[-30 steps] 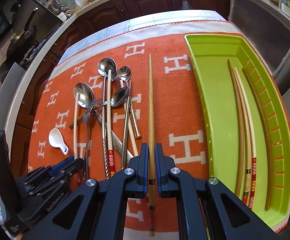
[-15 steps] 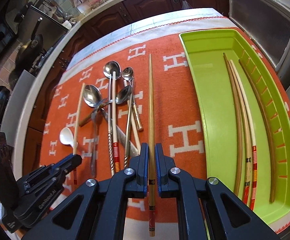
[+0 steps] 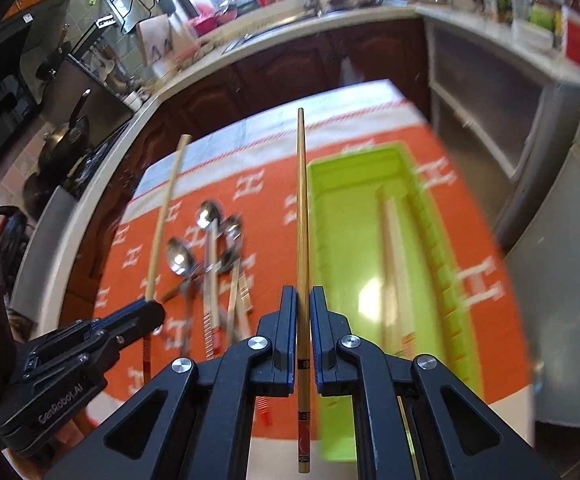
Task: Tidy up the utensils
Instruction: 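Lift both chopsticks, lower them into the green tray and open both tools, then withdraw both open tools from the tray back over the pile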
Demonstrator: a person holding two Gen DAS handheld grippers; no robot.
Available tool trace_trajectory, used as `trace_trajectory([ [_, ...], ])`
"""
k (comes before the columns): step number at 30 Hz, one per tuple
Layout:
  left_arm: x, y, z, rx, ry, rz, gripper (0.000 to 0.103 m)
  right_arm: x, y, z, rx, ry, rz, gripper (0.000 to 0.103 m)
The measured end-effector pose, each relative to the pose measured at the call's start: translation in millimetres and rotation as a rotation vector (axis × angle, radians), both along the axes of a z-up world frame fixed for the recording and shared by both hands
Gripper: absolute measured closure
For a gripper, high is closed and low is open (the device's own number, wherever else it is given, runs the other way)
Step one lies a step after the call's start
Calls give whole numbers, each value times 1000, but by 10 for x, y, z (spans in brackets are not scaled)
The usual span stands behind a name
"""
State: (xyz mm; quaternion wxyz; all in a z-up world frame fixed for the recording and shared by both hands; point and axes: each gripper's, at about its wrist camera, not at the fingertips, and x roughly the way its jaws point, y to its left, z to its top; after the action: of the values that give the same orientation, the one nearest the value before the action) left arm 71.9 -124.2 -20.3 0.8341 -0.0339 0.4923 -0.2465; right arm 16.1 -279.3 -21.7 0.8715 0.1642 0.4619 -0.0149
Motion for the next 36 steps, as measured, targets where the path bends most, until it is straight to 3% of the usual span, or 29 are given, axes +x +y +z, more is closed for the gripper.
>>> trace_trajectory([
  [7,137,-639,-355,-39,139,-45,100,2,-362,-11,-91,44,-31,97],
  [14,172,-870,-692,-18,195,-55,100,136,-618,-426,-124,149,-37,95],
  [16,167,-879,-738,-11,192,-77,99,165,-677,-536,-88,160,-33,84],
  [19,147,-853,-754,0,207,-96,99,176,-720,-616,-92,158,-46,76],
  [22,72,-742,-685,31,180,-113,93,136,-724,-596,-68,141,-51,76],
  [26,-81,-487,-512,72,101,-114,67,26,-664,-482,-34,112,-46,76],
  [32,-290,-49,-280,164,-26,-67,66,-73,-441,-352,17,70,-5,76],
  [36,-423,271,-143,154,-55,-25,66,-99,-200,-263,50,52,47,76],
])
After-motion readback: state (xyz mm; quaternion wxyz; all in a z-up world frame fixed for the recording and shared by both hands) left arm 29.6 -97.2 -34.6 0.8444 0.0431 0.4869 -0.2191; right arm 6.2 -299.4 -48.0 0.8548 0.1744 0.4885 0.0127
